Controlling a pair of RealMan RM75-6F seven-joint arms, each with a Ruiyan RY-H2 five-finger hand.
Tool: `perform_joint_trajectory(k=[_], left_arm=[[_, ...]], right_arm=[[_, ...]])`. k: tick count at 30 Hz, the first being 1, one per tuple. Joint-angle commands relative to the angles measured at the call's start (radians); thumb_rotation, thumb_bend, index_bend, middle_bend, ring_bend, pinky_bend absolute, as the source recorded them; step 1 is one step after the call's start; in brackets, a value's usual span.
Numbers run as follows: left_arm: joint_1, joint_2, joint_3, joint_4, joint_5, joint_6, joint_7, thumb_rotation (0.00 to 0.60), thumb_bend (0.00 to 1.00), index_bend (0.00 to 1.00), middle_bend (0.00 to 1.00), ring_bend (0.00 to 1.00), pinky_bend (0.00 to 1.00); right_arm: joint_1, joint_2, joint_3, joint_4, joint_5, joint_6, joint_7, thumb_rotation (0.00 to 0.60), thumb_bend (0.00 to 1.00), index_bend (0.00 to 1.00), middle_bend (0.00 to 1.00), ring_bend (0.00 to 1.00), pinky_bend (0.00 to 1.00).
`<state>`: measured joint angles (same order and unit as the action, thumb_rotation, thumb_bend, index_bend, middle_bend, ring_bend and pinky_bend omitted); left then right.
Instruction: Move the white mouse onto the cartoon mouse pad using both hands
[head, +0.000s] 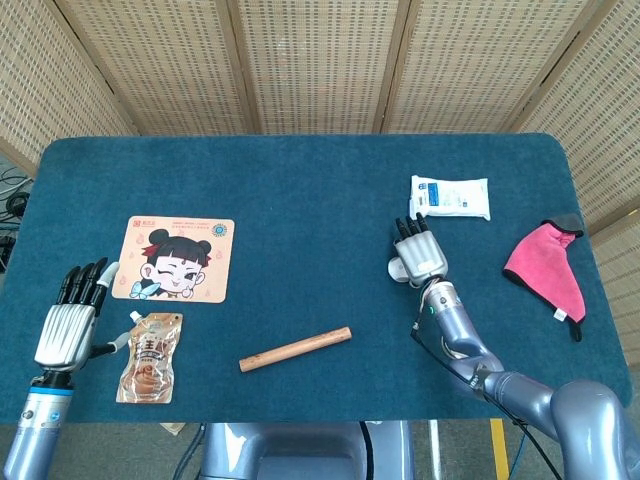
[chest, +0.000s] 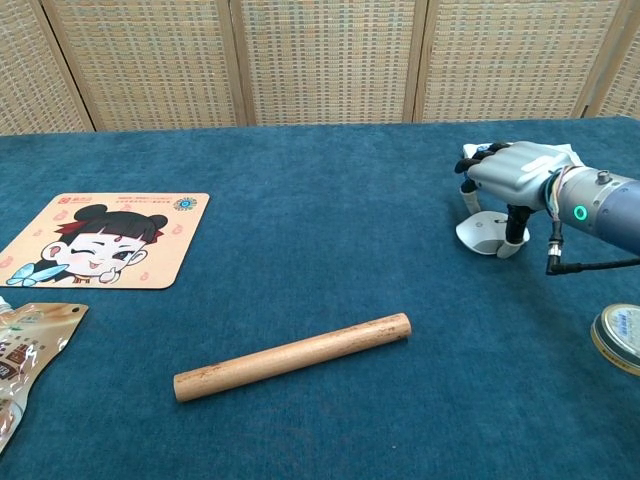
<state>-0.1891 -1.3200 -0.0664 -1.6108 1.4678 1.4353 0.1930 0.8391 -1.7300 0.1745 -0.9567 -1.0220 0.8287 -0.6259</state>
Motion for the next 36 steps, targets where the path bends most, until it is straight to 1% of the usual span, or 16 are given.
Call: perform_joint_trajectory(k=[1,8,10,14,16,20,23,28,33,36], left_arm=[[0.0,0.001,0.0,0.0,-0.001,-0.001,-0.001,0.6,0.01,0.0,0.0,0.0,0.0],[0.001,0.004,-0.001,-0.001,0.001,0.002,-0.008,0.6,0.01,0.0,0.0,0.0,0.0],[0.001,0.004,-0.001,-0.001,0.001,0.002,-0.01,0.6,0.01,0.0,0.0,0.0,0.0],[0.001,0.006,-0.001,-0.003,0.002,0.004,-0.014,0.6,0.01,0.0,0.0,0.0,0.0],[0.002,0.007,0.0,-0.004,0.006,0.006,-0.017,0.6,0.01,0.0,0.0,0.0,0.0],[0.005,0.015,0.001,-0.012,0.013,0.015,-0.028,0.6,0.01,0.0,0.0,0.0,0.0],[0.009,0.025,0.003,-0.019,0.022,0.023,-0.047,0.6,0.01,0.0,0.0,0.0,0.0],[0.014,0.037,0.005,-0.032,0.036,0.036,-0.065,0.6,0.01,0.0,0.0,0.0,0.0],[0.021,0.049,0.008,-0.054,0.06,0.059,-0.085,0.6,0.01,0.0,0.0,0.0,0.0],[0.026,0.054,0.025,-0.047,0.065,0.048,-0.084,0.6,0.01,0.0,0.0,0.0,0.0]], right_arm=[[-0.001,0.002,-0.001,-0.006,-0.004,0.006,0.0,0.6,0.0,0.55,0.09,0.0,0.0],[-0.005,0.014,-0.002,-0.036,-0.008,0.026,-0.021,0.6,0.0,0.58,0.09,0.0,0.0],[-0.007,0.019,-0.004,-0.05,-0.01,0.033,-0.027,0.6,0.02,0.58,0.1,0.0,0.0],[-0.012,0.033,-0.009,-0.084,-0.023,0.054,-0.037,0.6,0.11,0.58,0.09,0.0,0.0],[-0.015,0.04,-0.008,-0.104,-0.025,0.063,-0.04,0.6,0.13,0.58,0.09,0.0,0.0],[-0.019,0.058,-0.009,-0.162,-0.023,0.083,-0.067,0.6,0.13,0.58,0.1,0.0,0.0],[-0.017,0.066,-0.009,-0.224,-0.022,0.109,-0.11,0.6,0.13,0.58,0.1,0.0,0.0],[-0.007,0.067,-0.005,-0.285,-0.016,0.134,-0.161,0.6,0.13,0.58,0.1,0.0,0.0],[0.014,0.04,0.003,-0.311,-0.02,0.147,-0.19,0.6,0.13,0.58,0.09,0.0,0.0],[0.031,0.019,0.011,-0.311,-0.016,0.147,-0.206,0.6,0.13,0.58,0.09,0.0,0.0]])
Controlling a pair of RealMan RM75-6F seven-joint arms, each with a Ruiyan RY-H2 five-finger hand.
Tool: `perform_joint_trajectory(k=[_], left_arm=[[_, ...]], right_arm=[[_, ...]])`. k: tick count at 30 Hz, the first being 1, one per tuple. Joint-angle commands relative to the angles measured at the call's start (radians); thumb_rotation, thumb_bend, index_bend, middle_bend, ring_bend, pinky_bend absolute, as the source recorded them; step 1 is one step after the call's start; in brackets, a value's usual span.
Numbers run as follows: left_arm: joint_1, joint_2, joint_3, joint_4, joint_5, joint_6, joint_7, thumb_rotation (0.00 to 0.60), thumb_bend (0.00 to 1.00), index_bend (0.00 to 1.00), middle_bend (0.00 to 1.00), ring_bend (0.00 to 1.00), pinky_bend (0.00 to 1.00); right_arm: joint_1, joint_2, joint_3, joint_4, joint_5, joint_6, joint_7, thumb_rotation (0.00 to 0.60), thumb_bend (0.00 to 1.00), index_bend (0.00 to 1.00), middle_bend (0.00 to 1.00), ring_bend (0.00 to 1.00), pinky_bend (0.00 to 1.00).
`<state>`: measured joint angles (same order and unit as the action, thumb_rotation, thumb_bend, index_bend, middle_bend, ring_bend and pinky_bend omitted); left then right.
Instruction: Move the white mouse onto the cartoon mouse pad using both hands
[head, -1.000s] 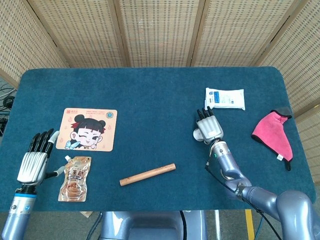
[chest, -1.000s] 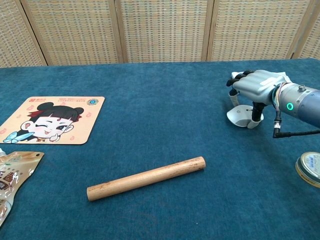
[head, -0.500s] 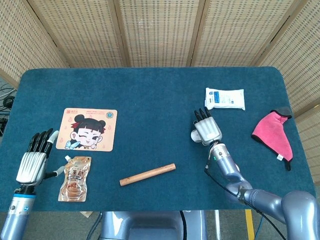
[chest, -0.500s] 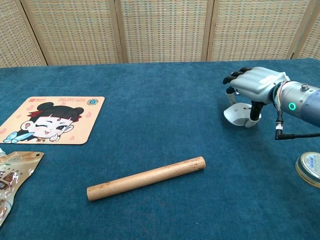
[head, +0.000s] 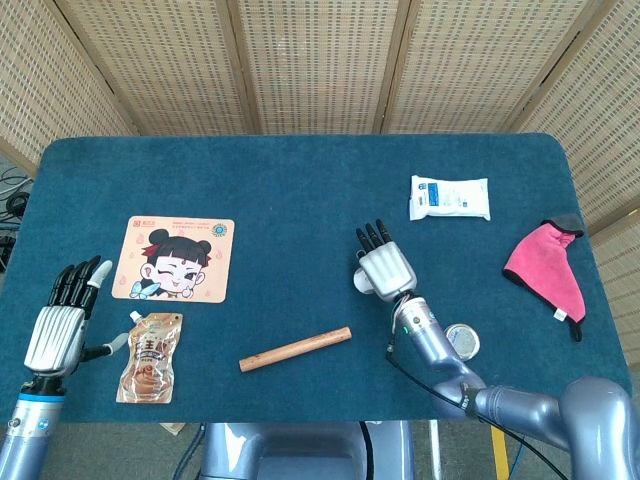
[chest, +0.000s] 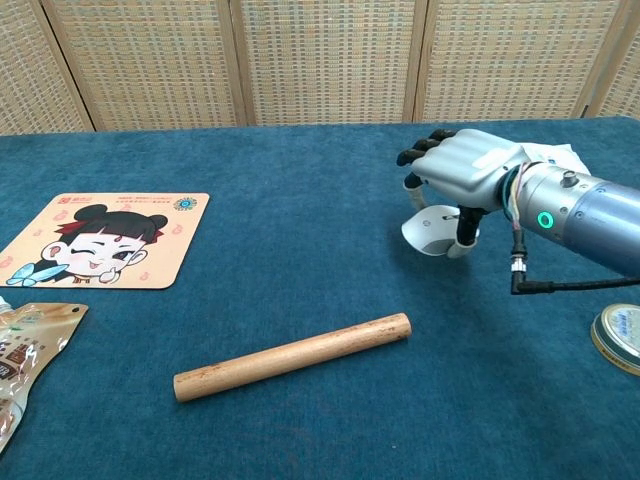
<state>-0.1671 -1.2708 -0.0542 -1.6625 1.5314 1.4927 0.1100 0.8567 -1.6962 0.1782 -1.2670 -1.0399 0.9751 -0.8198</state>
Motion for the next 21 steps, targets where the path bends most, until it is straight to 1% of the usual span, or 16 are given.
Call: perform_joint_trajectory(k=[1,4,11,17,21], left_arm=[[0.002,0.009,0.018,0.007,-0.007,-0.025,-0.005,0.6,0.01,0.0,0.0,0.0,0.0],[-0.001,0.017,0.014,0.005,-0.007,-0.029,-0.021,0.6,0.01,0.0,0.0,0.0,0.0],[-0.002,0.029,0.021,0.006,0.01,-0.031,-0.055,0.6,0.01,0.0,0.0,0.0,0.0],[-0.001,0.041,0.012,0.015,-0.006,-0.034,-0.092,0.6,0.01,0.0,0.0,0.0,0.0],[-0.003,0.046,0.007,0.023,-0.014,-0.041,-0.115,0.6,0.01,0.0,0.0,0.0,0.0]], right_arm=[[0.026,-0.027,0.015,0.004,-0.002,-0.002,-0.015,0.6,0.13,0.58,0.09,0.0,0.0],[0.047,-0.066,0.029,0.037,-0.008,0.0,-0.006,0.6,0.13,0.58,0.1,0.0,0.0],[0.1,-0.142,0.038,0.127,-0.05,-0.025,0.027,0.6,0.13,0.58,0.09,0.0,0.0],[0.157,-0.201,0.047,0.211,-0.107,-0.056,0.076,0.6,0.13,0.58,0.09,0.0,0.0],[0.198,-0.248,0.063,0.267,-0.121,-0.079,0.091,0.6,0.13,0.58,0.1,0.0,0.0]])
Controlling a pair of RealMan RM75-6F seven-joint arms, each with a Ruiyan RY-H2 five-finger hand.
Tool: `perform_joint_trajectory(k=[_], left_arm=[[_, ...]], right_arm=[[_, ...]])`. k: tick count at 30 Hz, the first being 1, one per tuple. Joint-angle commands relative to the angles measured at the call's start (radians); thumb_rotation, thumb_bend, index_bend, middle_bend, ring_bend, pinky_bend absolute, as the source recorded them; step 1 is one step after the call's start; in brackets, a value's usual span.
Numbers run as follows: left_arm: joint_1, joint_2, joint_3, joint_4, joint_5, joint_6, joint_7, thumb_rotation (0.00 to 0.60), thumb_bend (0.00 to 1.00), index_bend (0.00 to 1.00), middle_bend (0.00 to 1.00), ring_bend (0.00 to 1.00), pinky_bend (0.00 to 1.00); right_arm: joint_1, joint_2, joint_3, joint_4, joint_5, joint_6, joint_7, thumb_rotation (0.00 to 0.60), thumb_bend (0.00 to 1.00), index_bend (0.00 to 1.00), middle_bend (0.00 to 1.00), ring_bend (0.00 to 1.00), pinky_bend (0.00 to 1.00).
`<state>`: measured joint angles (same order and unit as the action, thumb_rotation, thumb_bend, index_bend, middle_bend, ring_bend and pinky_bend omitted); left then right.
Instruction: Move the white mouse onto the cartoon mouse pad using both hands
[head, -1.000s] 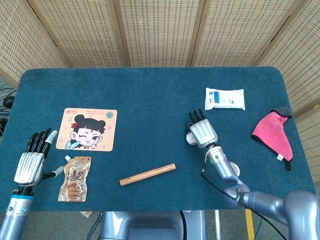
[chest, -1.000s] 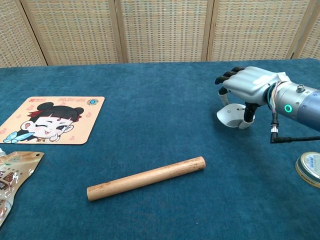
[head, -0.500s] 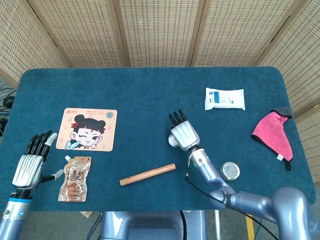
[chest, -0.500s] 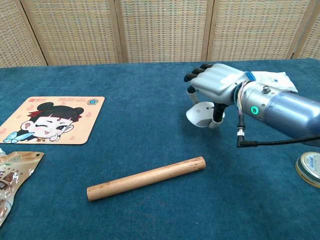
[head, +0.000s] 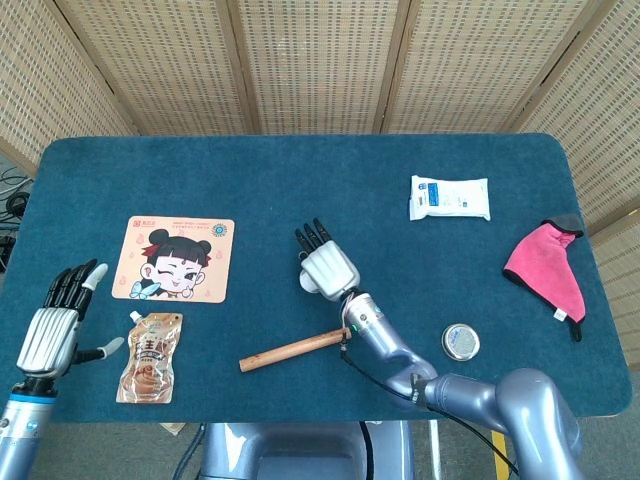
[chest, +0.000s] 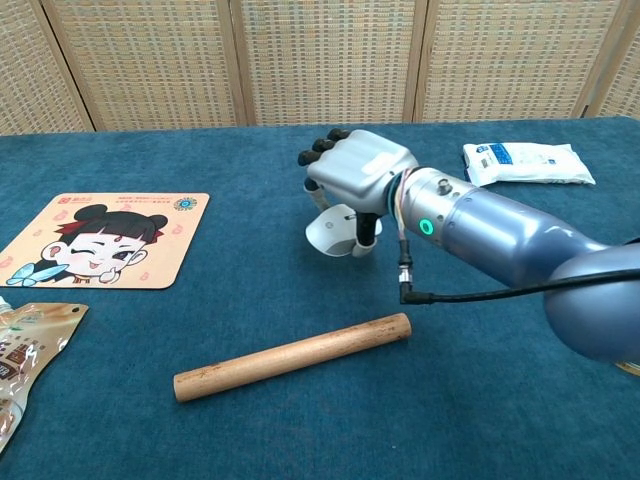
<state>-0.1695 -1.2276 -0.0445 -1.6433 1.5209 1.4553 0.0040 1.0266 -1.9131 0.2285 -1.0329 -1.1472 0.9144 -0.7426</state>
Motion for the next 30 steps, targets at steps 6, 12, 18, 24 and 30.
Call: perform_joint_trajectory(k=[6,12,18,24,30], left_arm=[[-0.003,0.008,-0.005,0.011,-0.011,-0.011,-0.025,0.6,0.01,0.0,0.0,0.0,0.0],[-0.003,0.007,-0.007,0.014,-0.013,-0.011,-0.027,0.6,0.01,0.0,0.0,0.0,0.0],[-0.003,0.004,-0.006,0.013,-0.009,-0.009,-0.019,0.6,0.01,0.0,0.0,0.0,0.0],[-0.003,0.003,-0.005,0.012,-0.008,-0.009,-0.016,0.6,0.01,0.0,0.0,0.0,0.0],[-0.003,0.002,-0.004,0.01,-0.006,-0.009,-0.012,0.6,0.01,0.0,0.0,0.0,0.0]], right_arm=[[0.077,-0.095,0.033,0.1,-0.022,-0.045,0.032,0.6,0.13,0.58,0.1,0.0,0.0],[0.108,-0.144,0.048,0.154,-0.023,-0.06,0.045,0.6,0.13,0.58,0.09,0.0,0.0],[0.116,-0.175,0.058,0.185,-0.015,-0.065,0.054,0.6,0.12,0.57,0.06,0.0,0.0],[0.108,-0.179,0.06,0.181,0.002,-0.07,0.045,0.6,0.01,0.27,0.0,0.0,0.0],[0.097,-0.176,0.07,0.164,0.016,-0.049,0.03,0.6,0.0,0.1,0.0,0.0,0.0]])
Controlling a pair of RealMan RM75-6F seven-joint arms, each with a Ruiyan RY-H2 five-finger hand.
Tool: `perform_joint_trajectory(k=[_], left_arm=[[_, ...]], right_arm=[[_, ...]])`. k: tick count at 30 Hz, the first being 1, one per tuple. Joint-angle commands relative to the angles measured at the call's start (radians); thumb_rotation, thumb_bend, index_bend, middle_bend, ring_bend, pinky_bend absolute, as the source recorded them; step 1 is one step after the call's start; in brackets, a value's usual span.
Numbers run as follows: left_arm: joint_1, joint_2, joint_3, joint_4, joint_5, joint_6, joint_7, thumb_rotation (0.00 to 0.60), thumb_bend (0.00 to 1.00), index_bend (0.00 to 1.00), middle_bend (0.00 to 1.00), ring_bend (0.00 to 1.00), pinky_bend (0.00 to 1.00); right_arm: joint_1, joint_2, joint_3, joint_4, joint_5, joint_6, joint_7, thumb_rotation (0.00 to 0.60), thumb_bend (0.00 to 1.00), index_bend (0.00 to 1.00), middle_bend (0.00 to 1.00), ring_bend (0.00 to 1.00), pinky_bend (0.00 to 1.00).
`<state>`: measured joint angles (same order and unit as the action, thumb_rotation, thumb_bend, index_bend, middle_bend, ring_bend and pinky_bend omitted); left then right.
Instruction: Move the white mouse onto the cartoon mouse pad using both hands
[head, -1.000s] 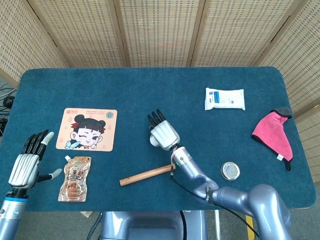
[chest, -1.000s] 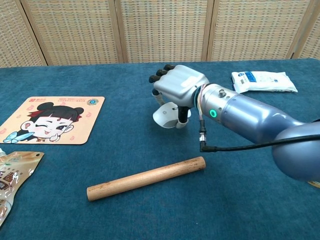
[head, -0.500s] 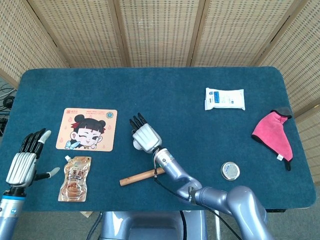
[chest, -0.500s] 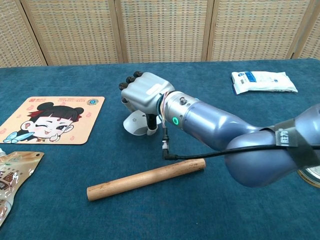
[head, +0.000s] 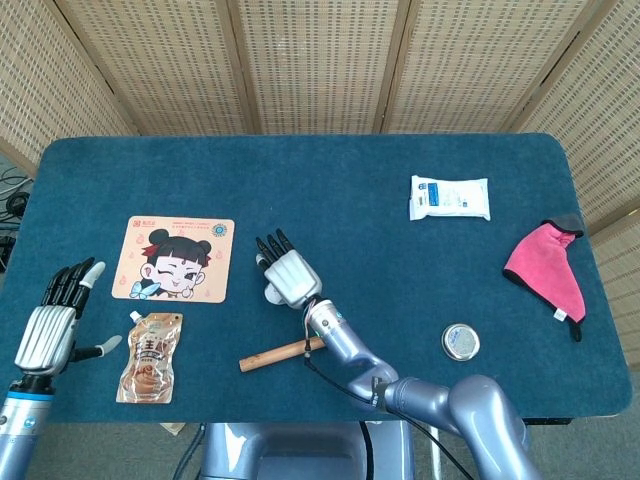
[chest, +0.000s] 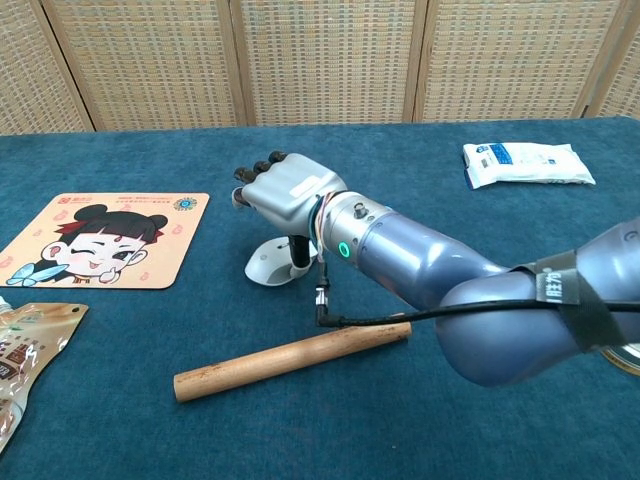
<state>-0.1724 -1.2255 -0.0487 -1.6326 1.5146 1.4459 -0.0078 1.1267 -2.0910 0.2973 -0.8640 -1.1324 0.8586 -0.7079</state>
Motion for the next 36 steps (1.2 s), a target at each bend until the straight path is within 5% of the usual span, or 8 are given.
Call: perform_joint_trajectory(k=[1,7,18,25,36], left_arm=[[0.0,0.0,0.0,0.0,0.0,0.001,0.0,0.6,0.01,0.0,0.0,0.0,0.0],[0.002,0.001,0.002,-0.003,0.006,0.005,-0.001,0.6,0.01,0.0,0.0,0.0,0.0],[0.005,-0.005,0.007,-0.005,0.012,0.01,0.022,0.6,0.01,0.0,0.0,0.0,0.0],[0.009,-0.016,0.01,-0.016,0.032,0.027,0.057,0.6,0.01,0.0,0.0,0.0,0.0],[0.01,-0.047,0.02,-0.011,0.05,0.033,0.131,0.6,0.01,0.0,0.0,0.0,0.0]], right_arm=[[-0.005,0.004,0.002,-0.008,0.001,0.013,-0.008,0.6,0.0,0.09,0.0,0.0,0.0],[-0.037,0.047,0.002,-0.069,0.011,0.063,-0.06,0.6,0.0,0.08,0.0,0.0,0.0],[-0.257,0.372,-0.022,-0.546,0.023,0.305,-0.117,0.6,0.0,0.08,0.0,0.0,0.0],[-0.455,0.589,-0.114,-0.758,-0.081,0.473,0.049,0.6,0.0,0.08,0.0,0.0,0.0],[-0.698,0.792,-0.253,-0.793,-0.197,0.596,0.426,0.6,0.0,0.08,0.0,0.0,0.0]])
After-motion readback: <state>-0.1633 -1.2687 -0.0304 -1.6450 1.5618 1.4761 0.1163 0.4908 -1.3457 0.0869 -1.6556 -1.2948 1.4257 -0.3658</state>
